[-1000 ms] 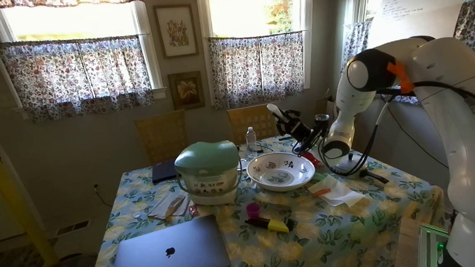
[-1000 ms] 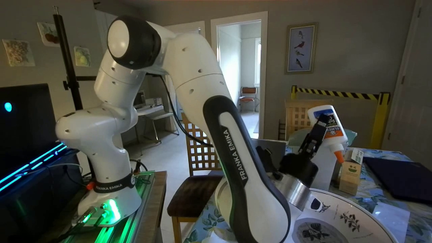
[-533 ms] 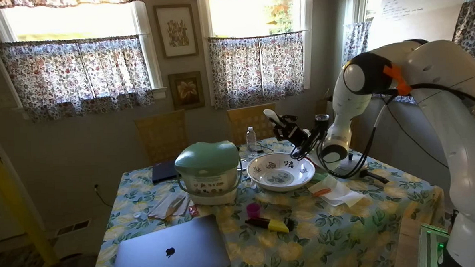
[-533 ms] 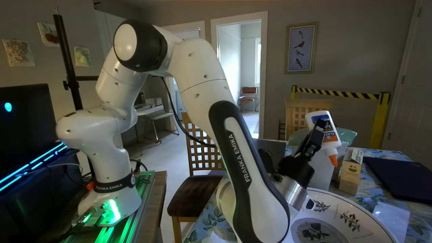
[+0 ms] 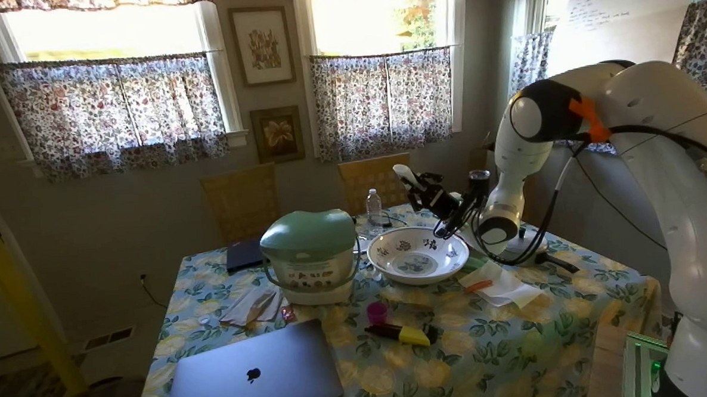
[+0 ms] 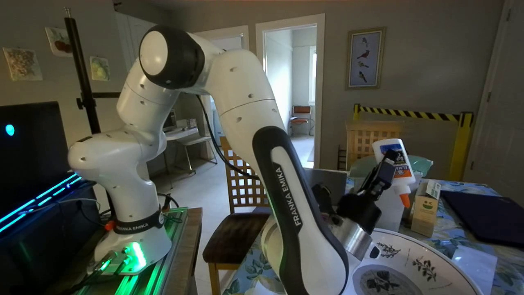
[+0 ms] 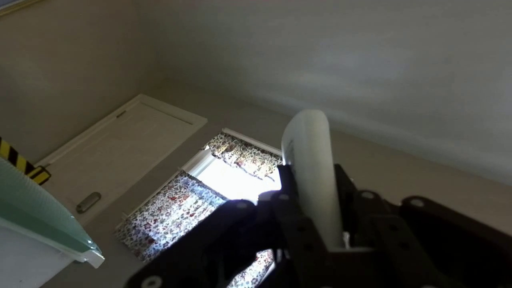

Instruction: Pour the contents in the bottle into the bowl

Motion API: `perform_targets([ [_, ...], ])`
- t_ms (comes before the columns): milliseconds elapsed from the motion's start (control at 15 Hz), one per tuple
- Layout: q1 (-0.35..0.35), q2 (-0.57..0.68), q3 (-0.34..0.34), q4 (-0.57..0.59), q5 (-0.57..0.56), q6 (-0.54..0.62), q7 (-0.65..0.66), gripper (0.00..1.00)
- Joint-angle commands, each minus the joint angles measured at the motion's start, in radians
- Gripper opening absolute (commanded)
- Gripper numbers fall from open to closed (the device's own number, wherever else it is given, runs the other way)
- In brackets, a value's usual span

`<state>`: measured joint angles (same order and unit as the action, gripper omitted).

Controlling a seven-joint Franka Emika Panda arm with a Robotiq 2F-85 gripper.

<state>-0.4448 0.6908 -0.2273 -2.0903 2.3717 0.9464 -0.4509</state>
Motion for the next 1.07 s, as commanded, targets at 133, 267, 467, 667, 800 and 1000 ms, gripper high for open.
perform_targets([
  [133, 0.020, 0.001, -0.014, -0.005, 0.022, 0.011, 0.022, 0.06],
  [267, 0.021, 0.002, -0.012, -0.007, 0.023, 0.007, 0.026, 0.06],
  [467, 0.026, 0.000, -0.015, -0.009, 0.023, 0.007, 0.014, 0.06],
  [667, 0.026, 0.002, -0.015, -0.008, 0.025, 0.007, 0.013, 0.06],
  [800, 0.025, 0.003, -0.016, -0.007, 0.026, 0.007, 0.013, 0.06],
  [1000, 0.024, 0.002, -0.016, -0.006, 0.027, 0.006, 0.012, 0.06],
])
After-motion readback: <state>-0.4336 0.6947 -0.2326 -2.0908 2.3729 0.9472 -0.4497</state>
